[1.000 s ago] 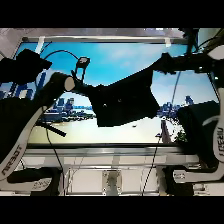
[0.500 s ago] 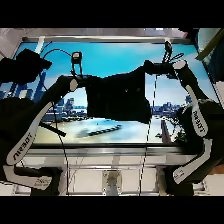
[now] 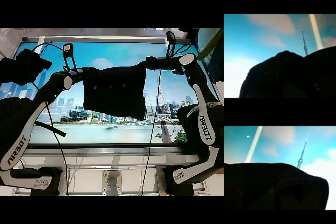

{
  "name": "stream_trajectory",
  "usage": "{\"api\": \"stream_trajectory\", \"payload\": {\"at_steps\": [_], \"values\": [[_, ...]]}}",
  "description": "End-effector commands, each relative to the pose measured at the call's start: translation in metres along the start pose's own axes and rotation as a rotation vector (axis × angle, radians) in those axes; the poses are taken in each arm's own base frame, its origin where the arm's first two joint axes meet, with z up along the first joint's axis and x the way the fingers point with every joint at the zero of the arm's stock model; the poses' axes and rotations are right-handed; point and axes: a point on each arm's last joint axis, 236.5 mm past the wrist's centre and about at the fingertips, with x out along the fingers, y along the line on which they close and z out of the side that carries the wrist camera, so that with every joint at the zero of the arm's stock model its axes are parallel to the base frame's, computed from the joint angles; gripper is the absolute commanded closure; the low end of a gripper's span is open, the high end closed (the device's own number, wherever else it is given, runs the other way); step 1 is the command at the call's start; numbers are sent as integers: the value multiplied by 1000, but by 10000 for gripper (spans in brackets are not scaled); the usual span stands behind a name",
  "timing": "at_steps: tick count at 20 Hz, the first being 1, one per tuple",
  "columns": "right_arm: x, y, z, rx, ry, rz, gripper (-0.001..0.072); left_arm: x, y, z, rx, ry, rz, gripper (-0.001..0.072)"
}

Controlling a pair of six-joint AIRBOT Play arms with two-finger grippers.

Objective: Fold the clothes and pants, and hang the long-sleeved shirts on hangers.

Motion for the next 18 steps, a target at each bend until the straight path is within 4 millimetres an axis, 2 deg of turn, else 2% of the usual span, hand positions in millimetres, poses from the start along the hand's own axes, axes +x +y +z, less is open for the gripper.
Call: {"api": "stream_trajectory", "payload": {"at_steps": [1, 5, 8, 10, 13, 15, 18], "values": [[-4, 21, -18, -45, 82, 39, 702, -6, -1, -8, 15, 43, 6, 674], [-53, 49, -87, -155, 394, 49, 703, -36, 16, -47, 106, 262, 68, 674], [-89, 48, -141, -166, 519, -44, 703, -61, 17, -74, 142, 401, 83, 674], [-100, 47, -184, -108, 552, -51, 703, -75, 14, -97, 181, 476, 78, 674], [-98, 36, -238, 4, 566, -72, 702, -89, 14, -147, 207, 581, 77, 674], [-89, 36, -264, 71, 581, -55, 702, -97, 17, -177, 216, 639, 80, 674], [-69, 31, -270, 59, 512, -86, 702, -102, 25, -212, 216, 707, 93, 675]]}}
